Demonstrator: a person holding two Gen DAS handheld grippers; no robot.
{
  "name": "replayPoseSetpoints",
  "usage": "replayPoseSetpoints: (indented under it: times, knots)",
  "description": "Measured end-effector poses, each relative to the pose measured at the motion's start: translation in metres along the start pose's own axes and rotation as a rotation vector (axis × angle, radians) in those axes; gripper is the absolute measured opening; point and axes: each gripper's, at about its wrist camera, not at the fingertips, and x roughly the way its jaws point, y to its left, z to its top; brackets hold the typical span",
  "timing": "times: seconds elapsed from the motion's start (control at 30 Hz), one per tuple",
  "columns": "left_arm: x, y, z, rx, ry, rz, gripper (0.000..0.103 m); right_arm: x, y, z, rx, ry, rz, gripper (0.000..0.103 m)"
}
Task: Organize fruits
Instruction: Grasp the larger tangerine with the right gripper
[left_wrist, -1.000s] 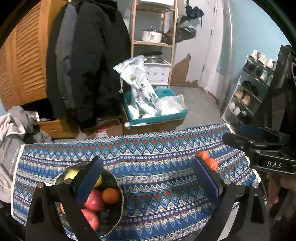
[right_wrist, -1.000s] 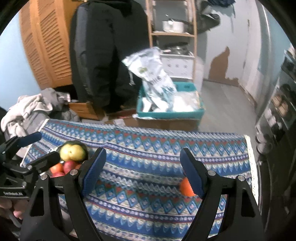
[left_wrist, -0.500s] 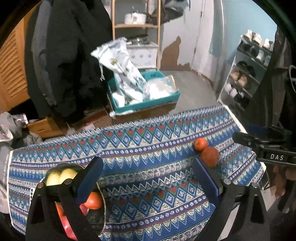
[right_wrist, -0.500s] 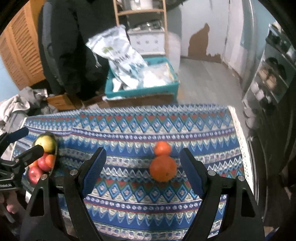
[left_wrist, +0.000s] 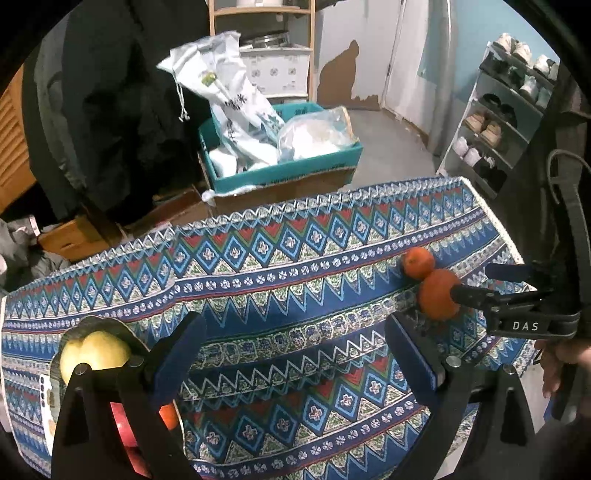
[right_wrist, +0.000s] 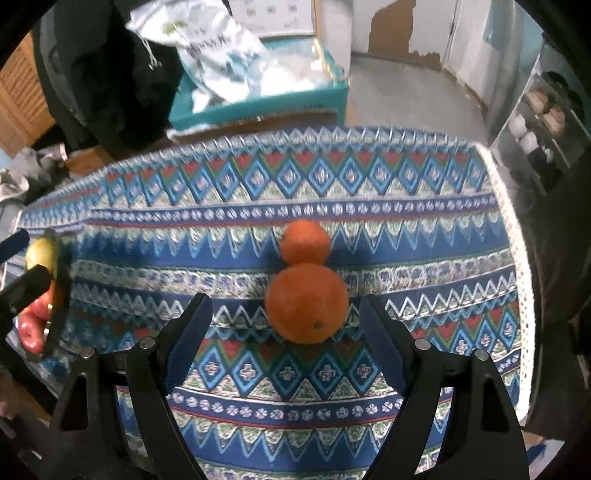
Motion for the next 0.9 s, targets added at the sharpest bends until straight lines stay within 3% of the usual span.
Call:
replayPoseSetpoints:
  times: [0.5, 0.57, 0.63, 0.9]
  knots:
    - [0.054, -0.002, -0.008, -0.003, 0.098, -0.007, 0.098, 0.071, -0.019, -0.011, 0.043, 0.121, 0.013, 0.081]
    - [0.058, -0.003, -0.008, -0.002, 0.106, -0.012, 0.098, 0.076, -0.019, -0.013, 0.039, 0.119, 0.016, 0.08]
    - [0.06, -0.005, -0.008, -0.003, 0.112, -0.014, 0.098, 0.08, -0.019, -0.015, 0.036, 0.123, 0.034, 0.071]
    - [0.062, -0.016, 0.0, -0.005, 0.102, -0.035, 0.098, 0.077, -0.02, -0.015, 0.036, 0.112, 0.033, 0.069]
